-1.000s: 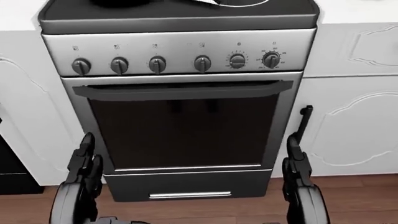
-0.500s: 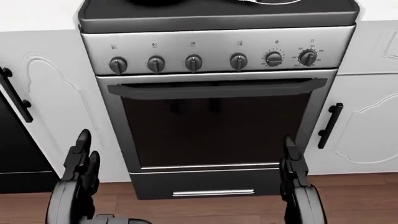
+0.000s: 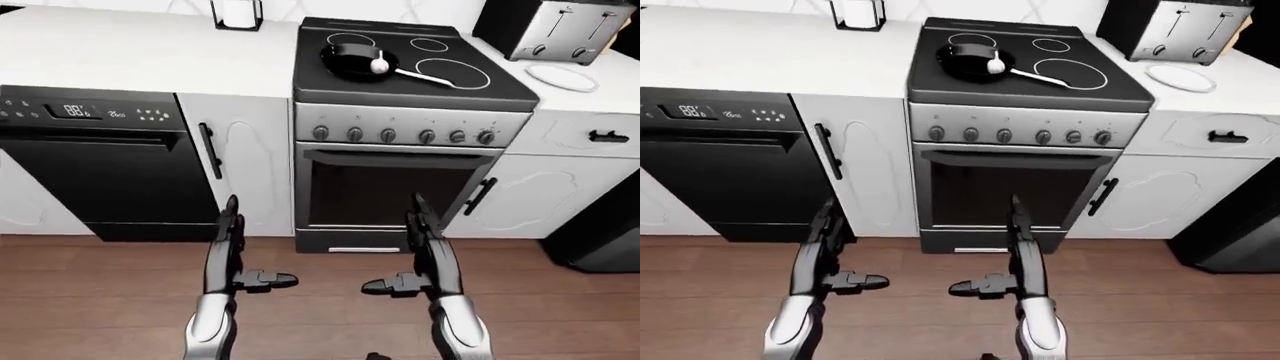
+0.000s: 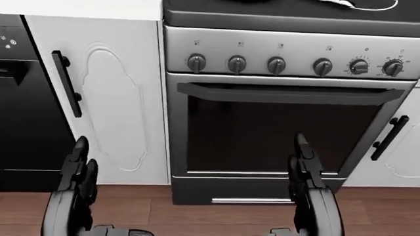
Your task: Pick the garlic from the pan and place it on the plate.
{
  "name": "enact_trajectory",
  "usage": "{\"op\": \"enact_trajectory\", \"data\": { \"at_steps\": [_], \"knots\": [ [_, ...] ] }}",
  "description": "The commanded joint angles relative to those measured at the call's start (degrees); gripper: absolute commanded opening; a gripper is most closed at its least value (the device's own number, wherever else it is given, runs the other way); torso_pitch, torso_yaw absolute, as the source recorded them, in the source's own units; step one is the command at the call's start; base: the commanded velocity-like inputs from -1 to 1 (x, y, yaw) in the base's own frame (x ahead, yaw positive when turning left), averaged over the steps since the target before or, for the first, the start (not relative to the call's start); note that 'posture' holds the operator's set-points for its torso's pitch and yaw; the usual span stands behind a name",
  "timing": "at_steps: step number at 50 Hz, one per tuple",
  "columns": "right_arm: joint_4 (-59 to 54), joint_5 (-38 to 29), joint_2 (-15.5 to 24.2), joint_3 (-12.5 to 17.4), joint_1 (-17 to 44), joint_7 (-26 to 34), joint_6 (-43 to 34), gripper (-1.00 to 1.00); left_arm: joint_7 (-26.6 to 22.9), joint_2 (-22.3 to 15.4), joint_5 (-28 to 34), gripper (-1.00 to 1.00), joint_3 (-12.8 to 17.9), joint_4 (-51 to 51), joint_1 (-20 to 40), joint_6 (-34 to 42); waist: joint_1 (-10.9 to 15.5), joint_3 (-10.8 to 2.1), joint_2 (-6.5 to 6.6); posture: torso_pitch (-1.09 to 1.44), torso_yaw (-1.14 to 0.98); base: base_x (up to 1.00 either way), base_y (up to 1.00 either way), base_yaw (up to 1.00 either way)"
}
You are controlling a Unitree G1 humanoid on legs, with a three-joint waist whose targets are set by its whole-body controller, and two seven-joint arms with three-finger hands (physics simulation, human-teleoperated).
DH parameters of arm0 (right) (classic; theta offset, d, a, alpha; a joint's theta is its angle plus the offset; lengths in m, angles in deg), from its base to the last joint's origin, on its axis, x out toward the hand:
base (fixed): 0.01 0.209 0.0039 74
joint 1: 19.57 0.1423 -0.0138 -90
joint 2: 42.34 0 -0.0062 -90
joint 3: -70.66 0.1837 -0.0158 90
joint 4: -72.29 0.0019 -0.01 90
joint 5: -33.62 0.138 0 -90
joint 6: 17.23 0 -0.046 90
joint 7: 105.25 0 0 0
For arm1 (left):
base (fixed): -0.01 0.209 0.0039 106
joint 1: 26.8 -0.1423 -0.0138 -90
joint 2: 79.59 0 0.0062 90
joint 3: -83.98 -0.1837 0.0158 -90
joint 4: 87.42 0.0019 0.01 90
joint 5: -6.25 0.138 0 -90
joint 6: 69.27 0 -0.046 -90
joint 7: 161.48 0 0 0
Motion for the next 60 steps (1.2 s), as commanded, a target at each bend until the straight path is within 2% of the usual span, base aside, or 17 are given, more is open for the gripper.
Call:
{"op": "enact_trajectory", "data": {
  "at_steps": [1,5,12,23,28,30,33,34,36,37,41,44,45,49,54,55,60],
  "knots": [
    [4.01,0.91,0.23,2.37,0.84,-2.44,-1.39,1.0,-0.18,0.12,0.57,1.0,-0.4,-3.56,1.04,-2.65,0.03,-0.85,0.62,0.0,0.0,0.0,0.0,0.0],
    [2.57,2.29,0.41,3.75,2.23,-3.26,-1.3,1.0,-0.19,-0.68,-2.47,1.0,1.74,-1.38,4.64,1.16,0.73,-0.64,0.11,0.0,0.0,0.0,0.0,0.0],
    [8.48,8.44,3.37,8.89,12.18,-1.29,-16.36,1.0,4.36,-2.26,0.0,1.0,1.81,-5.05,14.98,14.15,0.77,0.19,-0.86,0.0,0.0,0.0,0.0,0.0],
    [0.98,9.63,14.56,12.45,32.38,1.83,-32.08,1.0,5.74,-6.56,-0.98,1.0,3.04,1.91,35.62,28.98,0.31,-0.3,-0.72,0.0,0.0,0.0,0.0,0.0],
    [0.09,9.21,17.5,14.22,40.07,2.52,-38.59,1.0,6.11,-8.82,-0.04,1.0,2.76,7.4,44.21,31.49,0.6,-0.54,-2.81,0.0,0.0,0.0,0.0,0.0],
    [-2.38,9.77,19.37,15.13,44.46,2.56,-41.23,1.0,6.17,-10.22,-0.66,1.0,3.33,7.87,49.3,35.36,0.93,1.2,-2.45,0.0,0.0,0.0,0.0,0.0],
    [-4.42,9.89,21.38,14.63,49.02,2.96,-44.46,1.0,6.44,-11.78,-1.06,1.0,3.54,9.66,54.33,38.62,-0.3,1.38,-3.17,0.0,0.0,0.0,0.0,0.0],
    [-5.5,9.85,22.05,14.59,50.73,3.14,-45.21,1.0,6.41,-12.22,-0.96,1.0,3.39,10.95,56.01,39.23,-0.94,1.74,-2.7,0.0,0.0,0.0,0.0,0.0],
    [-6.17,9.74,22.79,14.29,52.76,3.36,-46.49,1.0,6.35,-12.79,-0.97,1.0,3.34,11.53,58.0,40.71,-0.43,-0.01,2.0,0.0,0.0,0.0,0.0,0.0],
    [-5.54,9.68,22.94,14.03,53.45,3.43,-47.5,1.0,6.62,-13.0,-1.05,1.0,3.59,10.72,58.7,41.48,0.1,1.74,-0.42,0.0,0.0,0.0,0.0,0.0],
    [-5.19,8.93,23.18,13.56,54.82,3.83,-48.86,1.0,7.07,-12.47,-0.73,1.0,2.76,8.66,58.75,42.6,0.37,1.09,-2.97,0.0,0.0,0.0,0.0,0.0],
    [-4.27,9.03,23.71,14.36,55.68,4.23,-50.25,1.0,6.94,-12.36,-0.38,1.0,2.71,8.82,59.2,42.96,1.62,-0.09,-7.0,0.0,0.0,0.01,0.0,0.0],
    [-3.92,9.17,24.1,14.67,56.16,4.31,-51.04,1.0,6.86,-12.28,-0.22,1.0,2.51,9.34,59.8,43.28,0.88,-0.16,-5.39,0.0,0.0,0.09,0.0,0.0],
    [-1.86,8.63,25.34,14.38,56.15,4.38,-52.58,1.0,6.87,-11.77,0.55,1.0,1.91,4.14,60.55,47.08,0.38,-0.45,-4.66,0.0,0.0,0.13,0.0,0.0],
    [-3.43,8.11,25.51,14.73,56.6,5.2,-51.78,1.0,6.67,-10.69,1.68,1.0,1.45,6.1,59.98,44.93,-0.42,-0.08,1.28,0.0,0.0,0.17,0.0,0.0],
    [-3.22,8.05,25.54,14.69,56.53,5.3,-51.92,1.0,6.61,-10.63,1.82,1.0,1.42,6.07,60.0,45.0,-0.01,0.2,-0.11,0.0,0.0,0.2,0.0,0.0],
    [-2.49,7.83,25.85,14.71,57.06,5.79,-53.06,1.0,6.34,-10.41,2.28,1.0,1.39,4.34,60.24,46.5,-0.55,0.36,0.11,0.0,0.0,0.28,0.0,0.0]
  ]
}}
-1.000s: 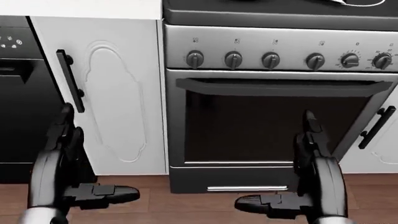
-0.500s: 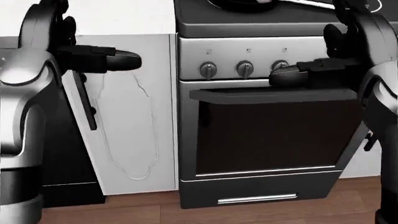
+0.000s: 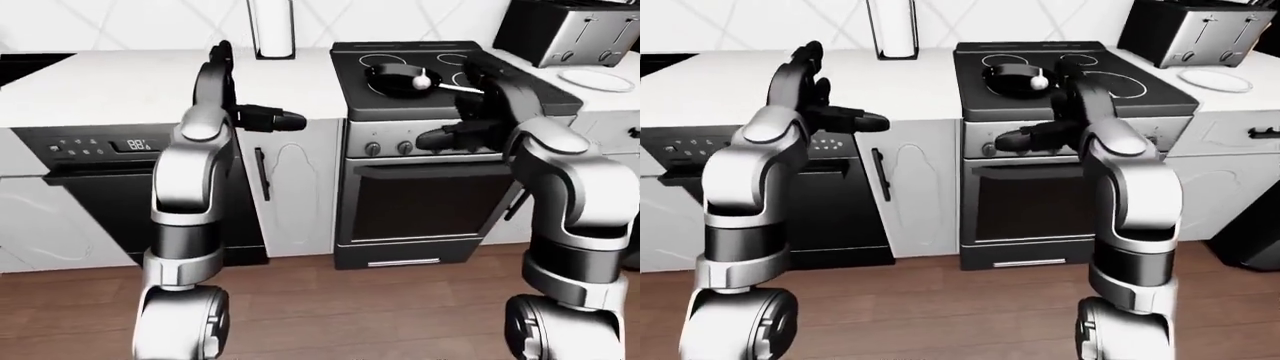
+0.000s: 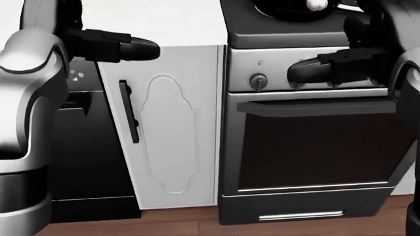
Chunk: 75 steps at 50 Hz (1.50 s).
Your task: Pick the garlic from the pan and place it on the plate.
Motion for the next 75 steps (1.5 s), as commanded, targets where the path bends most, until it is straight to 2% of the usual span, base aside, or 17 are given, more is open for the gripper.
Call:
{"op": "enact_trajectory", "data": {
  "at_steps": [1,8,11,12,14,20,26,28,36,40,42,50,55,57,65,70,75],
  "knots": [
    [2.5,-0.73,1.11,1.18,2.42,-0.26,1.52,1.0,-0.3,-0.16,0.12,1.0,-0.21,-2.73,2.64,-1.02,-0.31,-1.43,-0.14,0.0,0.0,0.3,0.0,0.0],
    [3.04,-1.38,1.26,1.02,2.73,0.27,0.81,1.0,-0.37,-0.06,0.31,1.0,-0.04,-2.65,2.89,-1.0,0.58,-1.65,-3.67,0.0,0.0,0.31,0.0,0.0],
    [2.76,-1.46,1.01,1.1,2.9,0.36,1.01,1.0,-0.36,0.0,0.37,1.0,-0.09,-2.56,3.03,-1.02,1.0,-2.47,-7.74,0.0,0.0,0.3,0.0,0.0],
    [2.61,-1.59,0.98,0.87,3.07,0.39,1.0,1.0,-0.4,-0.03,0.37,1.0,-0.08,-2.72,3.05,-0.87,0.61,-2.08,-5.69,0.0,0.0,0.31,0.0,0.0],
    [2.68,-1.78,1.14,0.81,3.52,0.54,0.58,1.0,-0.44,-0.16,0.32,1.0,0.09,-2.88,3.23,-0.66,0.66,-1.63,-6.73,0.0,0.0,0.34,0.0,0.0],
    [3.73,-2.16,1.25,0.83,3.44,0.95,-0.26,1.0,-0.44,-0.18,0.28,1.0,0.02,-3.34,3.33,-0.24,-0.39,-0.7,-3.55,0.0,0.0,0.48,0.0,0.0],
    [4.29,-2.54,1.56,0.91,3.93,1.52,-1.24,1.0,-0.13,0.05,0.24,1.0,-0.31,-4.05,3.42,0.26,-1.46,-2.87,1.89,0.0,0.0,0.51,0.0,0.0],
    [4.06,-2.69,1.5,0.82,3.99,1.59,-1.07,1.0,-0.18,0.14,0.35,1.0,-0.38,-4.39,3.43,0.48,-1.27,-0.87,1.89,0.0,0.0,0.5,0.0,0.0],
    [3.81,-3.18,1.4,0.62,4.31,1.98,-1.36,1.0,-0.51,-0.03,0.64,1.0,-0.16,-4.23,3.83,0.58,1.01,-1.45,-1.93,0.0,0.0,0.5,0.0,0.0],
    [3.8,-3.44,1.64,0.48,5.21,2.28,-2.07,1.0,-0.58,-0.01,0.74,1.0,-0.28,-4.72,3.99,1.05,1.47,-3.34,-6.26,0.0,0.0,0.47,0.0,0.0],
    [3.89,-3.55,1.75,0.45,5.4,2.46,-2.3,1.0,-0.63,-0.02,0.73,1.0,-0.23,-4.86,4.07,1.21,1.48,-0.38,-6.99,0.0,0.0,0.47,0.0,0.0],
    [4.05,-3.81,1.93,0.87,5.16,2.87,-2.4,1.0,-0.68,0.16,0.97,1.0,-0.43,-4.81,4.43,1.47,-0.61,-1.28,-3.59,0.0,0.0,0.48,0.0,0.0],
    [4.35,-3.87,2.25,0.87,5.73,3.05,-3.18,1.0,-0.75,0.24,1.24,1.0,-0.58,-5.58,4.71,2.21,-1.14,-3.76,0.98,0.0,0.0,0.44,0.0,0.0],
    [4.41,-4.01,2.45,0.68,6.2,3.17,-3.66,1.0,-0.87,0.16,1.34,1.0,-0.58,-6.36,5.32,3.27,-1.15,-0.86,1.78,0.0,0.0,0.4,0.0,0.0],
    [4.03,-4.59,2.7,0.45,7.19,3.55,-4.38,1.0,-1.15,0.14,1.62,1.0,-0.61,-7.23,5.94,4.31,0.65,-1.71,-1.36,0.0,0.0,0.41,0.0,0.0],
    [4.72,-4.79,2.77,0.14,7.55,4.22,-5.15,1.0,-1.27,0.28,1.77,1.0,-0.72,-7.68,6.03,4.67,1.52,-2.82,-6.48,0.0,0.0,0.23,0.0,0.0],
    [4.55,-5.31,3.53,0.09,8.6,5.09,-6.44,1.0,-1.44,0.26,1.88,1.0,-0.61,-7.81,6.08,4.83,1.46,0.37,-6.52,0.0,0.0,0.0,0.0,0.0]
  ]
}}
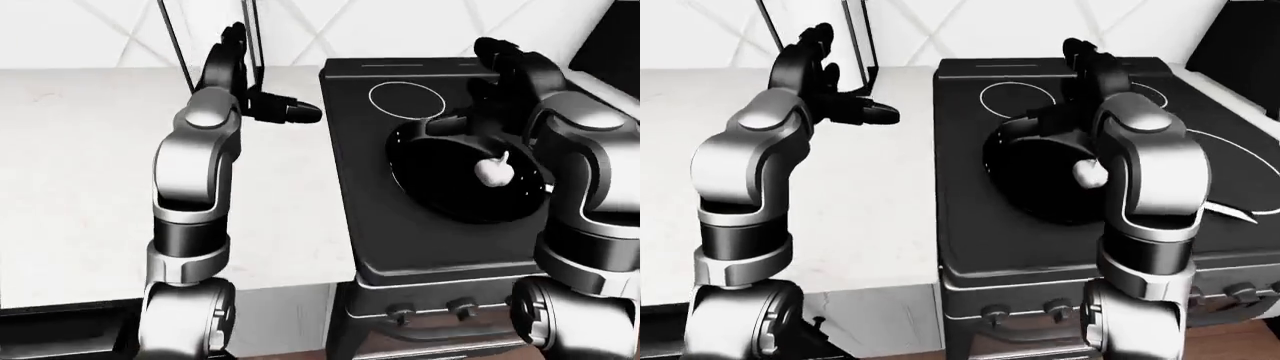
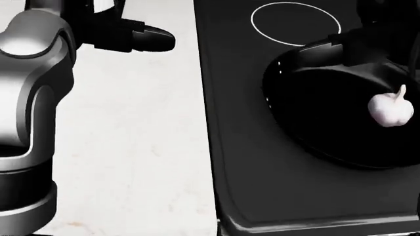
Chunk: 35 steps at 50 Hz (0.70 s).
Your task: Pick the garlic from the pan and place it on the plate.
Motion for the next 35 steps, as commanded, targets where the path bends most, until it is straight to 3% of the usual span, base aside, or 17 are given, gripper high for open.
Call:
{"op": "enact_trajectory", "data": {
  "at_steps": [1,4,6,7,8,9,10,11,13,15,18,22,28,35],
  "knots": [
    [2.35,-0.41,1.22,0.93,3.07,0.33,1.18,1.0,0.53,-1.03,0.81,1.0,1.18,-2.74,2.71,-1.84,0.32,-2.52,-0.11,0.0,0.0,0.0,0.0,0.0],
    [1.76,-0.9,2.58,1.24,5.1,0.72,-0.44,1.0,0.47,-1.13,0.9,1.0,1.16,-3.06,2.79,-1.57,-0.04,-2.04,0.73,0.0,0.0,0.0,0.0,0.0],
    [0.95,-1.19,4.34,0.95,6.73,1.79,0.98,1.0,0.47,-1.14,0.95,1.0,1.19,-2.81,2.73,-1.85,-0.07,-3.08,2.22,0.0,0.0,0.0,0.0,0.0],
    [0.35,-1.52,4.92,0.98,7.22,2.13,2.11,1.0,0.48,-1.13,0.96,1.0,1.21,-2.64,2.73,-1.99,-0.39,-3.41,3.57,0.0,0.0,0.0,0.0,0.0],
    [-0.57,-2.39,6.59,-0.13,7.56,3.3,3.69,1.0,0.48,-1.13,0.98,1.0,1.23,-2.56,2.7,-2.06,-0.9,-4.63,4.52,0.0,0.0,0.0,0.0,0.0],
    [-1.63,-3.51,7.75,-1.14,8.01,4.4,4.16,1.0,0.49,-1.12,0.99,1.0,1.22,-2.72,2.59,-2.04,-1.03,-3.93,3.52,0.0,0.0,0.0,0.0,0.0],
    [-2.7,-5.09,8.61,-2.1,8.32,5.28,5.09,1.0,0.49,-1.09,1.02,1.0,1.17,-2.73,2.49,-2.1,-0.95,-3.75,3.53,0.0,0.0,0.0,0.0,0.0],
    [-3.76,-5.24,8.67,-1.52,8.31,7.29,10.53,1.0,0.52,-1.06,1.11,1.0,1.09,-2.25,2.44,-2.57,-1.38,-4.41,3.44,0.0,0.0,0.0,0.0,0.0],
    [-4.78,-9.37,11.33,-4.39,8.3,12.18,10.33,1.0,0.58,-0.95,1.11,1.0,1.15,-1.65,2.54,-3.02,-1.19,-5.07,3.19,0.0,0.0,0.0,0.0,0.0],
    [-5.24,-10.73,10.92,-3.09,9.83,16.08,8.49,1.0,0.62,-0.82,1.21,1.0,1.0,-1.52,2.45,-3.23,-0.95,-5.23,2.89,0.0,0.0,0.0,0.0,0.0],
    [-6.69,-15.59,12.87,-4.44,9.51,21.86,12.52,1.0,0.27,-1.24,1.43,1.0,1.06,-1.49,2.57,-3.14,-0.67,-4.6,2.82,0.0,0.0,0.0,0.0,0.0],
    [-9.48,-21.49,13.4,-4.02,10.41,27.67,15.97,1.0,-0.02,-1.73,1.73,1.0,1.18,-0.47,3.6,-3.21,-0.7,-4.3,1.87,0.0,0.0,0.0,0.0,0.0],
    [-12.35,-30.07,14.95,-3.34,11.33,36.26,21.82,1.0,-0.45,-1.7,2.28,1.0,0.96,-2.15,3.85,-1.76,-0.96,-3.46,2.1,0.0,0.0,0.0,0.0,0.0],
    [-13.94,-36.5,15.19,-2.39,11.96,44.52,26.9,1.0,-0.7,-1.38,2.89,1.0,0.74,-2.03,3.61,-1.98,-1.5,-3.32,2.22,0.0,0.0,0.0,0.0,0.0]
  ]
}}
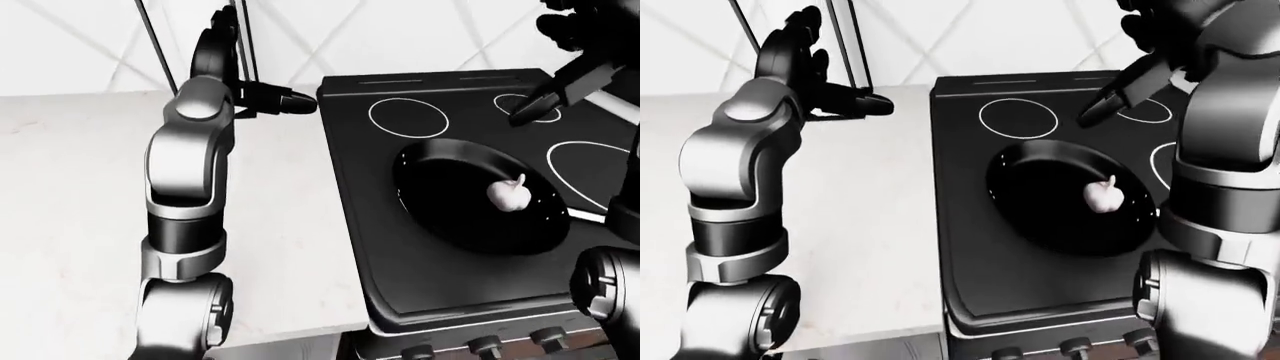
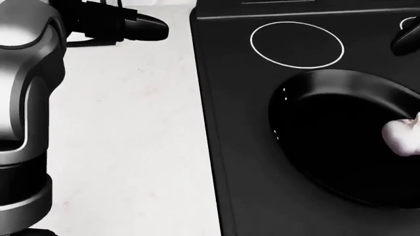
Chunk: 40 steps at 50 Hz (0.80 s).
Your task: Pick the garlic from the pan and place it on the plate.
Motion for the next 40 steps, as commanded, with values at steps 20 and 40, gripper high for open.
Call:
{"op": "enact_trajectory", "data": {
  "at_steps": [20,40],
  "knots": [
    [-4.12,-18.25,-1.06,1.53,-0.64,10.19,21.87,1.0,-0.19,-0.45,0.79,1.0,0.71,-1.52,1.5,-2.07,-0.17,-2.34,0.07,0.0,0.0,0.0,0.0,0.0],
    [-4.58,-25.02,1.24,2.81,-2.59,10.31,33.02,1.0,-0.33,-0.28,1.14,1.0,0.44,-2.4,1.75,-1.21,0.2,-2.94,-0.28,0.0,0.0,0.0,0.0,0.0]
  ]
}}
